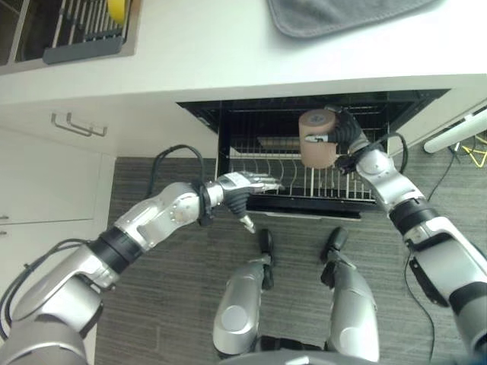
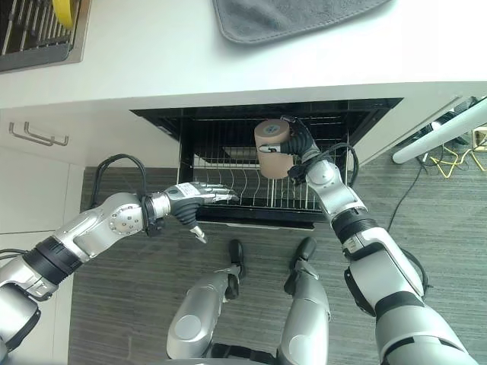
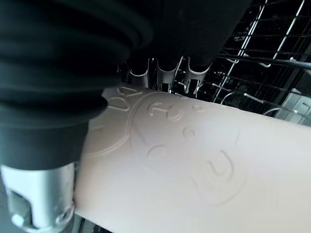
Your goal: Place the dishes in the dishwasher.
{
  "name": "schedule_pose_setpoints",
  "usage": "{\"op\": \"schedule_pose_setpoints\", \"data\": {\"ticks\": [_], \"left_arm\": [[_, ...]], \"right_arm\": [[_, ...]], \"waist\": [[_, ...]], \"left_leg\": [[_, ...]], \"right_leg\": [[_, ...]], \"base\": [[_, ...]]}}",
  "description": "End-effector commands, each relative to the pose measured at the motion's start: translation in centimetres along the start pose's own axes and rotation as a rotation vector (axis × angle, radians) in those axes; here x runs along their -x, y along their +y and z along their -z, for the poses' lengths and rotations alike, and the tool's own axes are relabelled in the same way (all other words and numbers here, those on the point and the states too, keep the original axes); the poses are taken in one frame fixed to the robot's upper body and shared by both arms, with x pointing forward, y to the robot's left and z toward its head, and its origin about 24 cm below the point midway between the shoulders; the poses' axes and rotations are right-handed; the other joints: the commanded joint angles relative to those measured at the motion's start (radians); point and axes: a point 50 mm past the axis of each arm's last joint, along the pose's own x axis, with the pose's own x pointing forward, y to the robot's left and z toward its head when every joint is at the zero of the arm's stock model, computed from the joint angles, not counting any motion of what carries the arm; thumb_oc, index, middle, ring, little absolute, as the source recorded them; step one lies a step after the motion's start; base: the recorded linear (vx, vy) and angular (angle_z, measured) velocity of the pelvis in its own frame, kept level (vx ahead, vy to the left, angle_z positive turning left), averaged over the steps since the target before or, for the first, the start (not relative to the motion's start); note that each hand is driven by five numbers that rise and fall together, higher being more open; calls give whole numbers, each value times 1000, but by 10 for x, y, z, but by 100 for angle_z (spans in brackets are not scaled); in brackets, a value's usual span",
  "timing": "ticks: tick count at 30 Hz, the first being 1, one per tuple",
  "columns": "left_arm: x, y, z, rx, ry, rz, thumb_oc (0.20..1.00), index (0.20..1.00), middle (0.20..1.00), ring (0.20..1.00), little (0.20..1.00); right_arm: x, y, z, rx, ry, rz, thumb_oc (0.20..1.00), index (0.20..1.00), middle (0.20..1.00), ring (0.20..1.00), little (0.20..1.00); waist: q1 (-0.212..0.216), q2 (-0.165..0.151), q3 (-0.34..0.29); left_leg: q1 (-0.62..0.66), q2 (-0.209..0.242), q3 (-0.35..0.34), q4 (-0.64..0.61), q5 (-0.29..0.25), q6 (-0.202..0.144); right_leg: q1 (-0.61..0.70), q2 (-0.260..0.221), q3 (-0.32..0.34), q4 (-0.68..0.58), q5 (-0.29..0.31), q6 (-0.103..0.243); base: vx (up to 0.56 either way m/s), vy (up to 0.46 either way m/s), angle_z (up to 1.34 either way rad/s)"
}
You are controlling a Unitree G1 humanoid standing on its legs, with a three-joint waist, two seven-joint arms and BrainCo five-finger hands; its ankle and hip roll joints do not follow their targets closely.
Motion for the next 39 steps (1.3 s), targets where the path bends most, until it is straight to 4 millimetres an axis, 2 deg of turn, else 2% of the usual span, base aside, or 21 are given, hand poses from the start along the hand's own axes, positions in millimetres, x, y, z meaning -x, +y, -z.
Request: {"op": "schedule_pose_setpoints", "data": {"ticks": [1,5,12,16,23,27,32,33,34,36,37,39], "left_arm": [[-2,15,-10,-65,-55,-51,1000,1000,1000,1000,1000],[-3,15,-9,-62,-48,-52,1000,1000,1000,1000,1000],[0,8,-6,-42,-29,-51,1000,1000,1000,1000,1000],[1,7,-6,-38,-28,-58,1000,1000,1000,1000,1000],[0,7,-8,-53,-40,-33,1000,1000,1000,1000,1000],[-5,3,-10,-51,-46,-31,1000,1000,1000,1000,1000],[-8,0,-12,-58,-56,-33,1000,1000,1000,1000,1000],[-9,-3,-13,-64,-66,-25,1000,1000,1000,1000,1000],[-9,-2,-14,-71,-67,-32,1000,1000,1000,1000,1000],[-9,-1,-14,-70,-69,-37,1000,1000,1000,1000,1000],[-10,-2,-15,-66,-72,-35,1000,1000,1000,1000,1000],[-10,-4,-17,-66,-78,-33,1000,1000,1000,1000,1000]], "right_arm": [[-16,-12,-49,15,-201,75,200,200,200,200,200],[-15,-24,-56,109,-280,140,200,200,200,200,200],[-10,-45,-61,130,-322,264,200,200,200,200,200],[-10,-52,-56,119,-295,287,200,200,200,200,200],[-10,-54,-30,56,-153,294,200,200,200,200,200],[-9,-43,-12,39,-90,289,200,200,200,200,200],[-10,-40,-11,49,-86,282,200,200,200,200,200],[-11,-39,-11,48,-82,278,200,200,200,200,200],[-13,-39,-15,51,-88,276,200,200,200,200,200],[-14,-38,-15,56,-85,266,200,200,200,200,200],[-14,-37,-14,56,-77,259,200,200,200,200,200],[-15,-35,-13,53,-59,245,200,200,200,200,200]], "waist": [[27,-35,-21],[23,-31,-21],[12,-23,-21],[7,-19,-21],[7,-9,-21],[6,3,-21],[6,15,-21],[8,18,-21],[9,20,-21],[10,22,-21],[11,21,-21],[12,22,-21]], "left_leg": [[-74,50,26,69,27,-19],[-78,51,28,66,29,-21],[-77,51,33,70,20,-21],[-77,51,37,68,17,-21],[-85,50,40,65,16,-21],[-107,44,44,69,15,-17],[-120,41,49,62,19,-19],[-110,36,37,60,3,-29],[-129,38,49,55,24,-21],[-131,37,49,54,26,-21],[-117,35,37,56,8,-30],[-115,33,36,57,5,-30]], "right_leg": [[42,-111,27,54,-32,147],[39,-111,27,50,-30,148],[32,-110,34,53,-34,149],[30,-110,35,49,-33,149],[18,-116,32,52,-31,149],[-4,-123,32,57,-25,148],[-20,-127,34,59,-22,148],[-12,-127,45,65,-39,159],[-28,-127,32,59,-22,148],[-31,-127,32,60,-21,147],[-19,-128,43,65,-38,159],[-16,-130,42,66,-38,158]], "base": [[0,0,0],[0,0,0],[-2,7,-2],[-4,9,-2],[0,0,0],[3,19,-4],[20,26,-6],[0,0,0],[0,0,0],[-4,8,-1],[61,7,1],[35,3,1]]}}
